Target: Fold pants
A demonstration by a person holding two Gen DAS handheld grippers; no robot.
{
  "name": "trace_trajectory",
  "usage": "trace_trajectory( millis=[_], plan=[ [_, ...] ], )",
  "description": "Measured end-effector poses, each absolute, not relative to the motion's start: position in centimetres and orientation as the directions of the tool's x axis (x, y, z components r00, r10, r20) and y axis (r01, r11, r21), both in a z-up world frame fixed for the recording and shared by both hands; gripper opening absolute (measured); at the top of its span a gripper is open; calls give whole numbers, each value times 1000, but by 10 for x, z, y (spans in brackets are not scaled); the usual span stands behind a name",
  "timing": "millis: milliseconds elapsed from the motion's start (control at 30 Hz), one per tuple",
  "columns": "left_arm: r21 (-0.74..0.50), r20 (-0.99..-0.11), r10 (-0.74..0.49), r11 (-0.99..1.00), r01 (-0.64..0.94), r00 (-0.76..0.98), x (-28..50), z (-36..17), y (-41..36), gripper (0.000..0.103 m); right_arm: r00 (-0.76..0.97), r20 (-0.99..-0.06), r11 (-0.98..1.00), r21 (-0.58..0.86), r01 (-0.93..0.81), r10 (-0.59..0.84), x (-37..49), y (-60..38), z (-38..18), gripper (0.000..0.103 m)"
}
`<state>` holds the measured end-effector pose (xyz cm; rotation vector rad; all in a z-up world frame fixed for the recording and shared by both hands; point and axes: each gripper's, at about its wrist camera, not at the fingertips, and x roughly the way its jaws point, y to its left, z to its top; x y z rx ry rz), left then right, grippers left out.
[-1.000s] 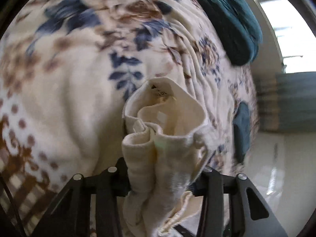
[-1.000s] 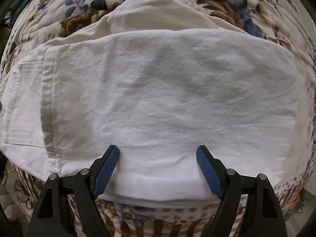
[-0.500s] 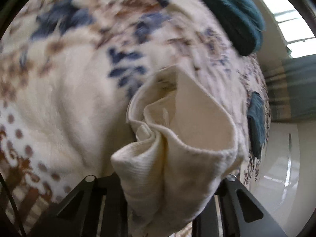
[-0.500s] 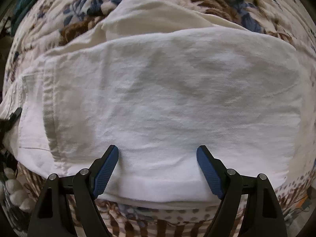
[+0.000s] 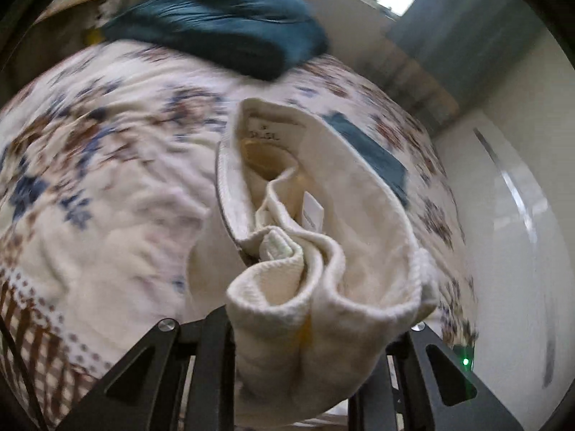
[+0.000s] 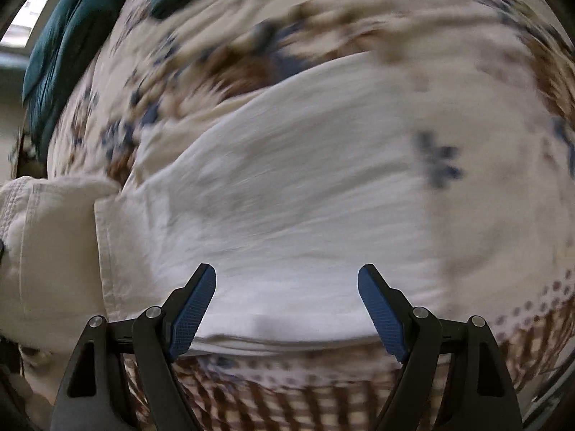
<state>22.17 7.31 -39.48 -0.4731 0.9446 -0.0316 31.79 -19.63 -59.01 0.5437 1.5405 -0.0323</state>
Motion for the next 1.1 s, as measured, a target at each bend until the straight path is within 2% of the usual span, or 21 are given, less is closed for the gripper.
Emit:
trace_trajectory(
  millis=[100,233,333,467,533,567,667,700,733,767,933,1033,1100],
  plan=[
    [-374,-782,-267,924,-81,563,227,-402,11,16,60,-958,870,280,406,281,299,-242,-592,84],
    [-288,-838,-284,956,65,465,230,-446,-86,16,49,-969,841,234,488,242,271,-305,-604,84],
    [-180,-893,-226,972,150,389,227,-492,-141,16,34,-976,817,198,542,214,248,-342,-612,84],
    [-65,-925,-136,977,205,355,219,-529,-169,19,7,-976,790,180,585,218,226,-382,-621,84],
    [-38,-924,-116,976,215,364,215,-525,-174,33,3,-973,788,190,585,232,218,-395,-624,84],
    [-29,-930,-109,974,226,350,215,-523,-177,35,11,-970,790,206,577,244,217,-400,-623,84],
    [-29,-941,-112,967,252,318,211,-509,-182,53,43,-961,808,254,531,274,214,-413,-616,84],
    [-50,-939,-131,967,250,318,208,-499,-179,64,67,-958,818,274,505,280,219,-412,-611,85],
    [-73,-937,-150,967,245,314,201,-492,-176,81,83,-957,826,281,488,277,224,-411,-607,89],
    [-116,-933,-187,965,236,306,200,-483,-170,87,102,-954,831,297,471,282,229,-412,-602,91],
    [-205,-920,-231,972,113,315,197,-433,-110,99,150,-845,763,530,370,514,272,-384,-574,91],
    [-152,-922,-139,988,-6,362,209,-429,-49,99,130,-792,749,608,262,597,294,-347,-570,91],
    [-99,-937,-69,993,-71,341,221,-449,-15,99,57,-787,763,612,209,615,307,-319,-587,90]
  ],
)
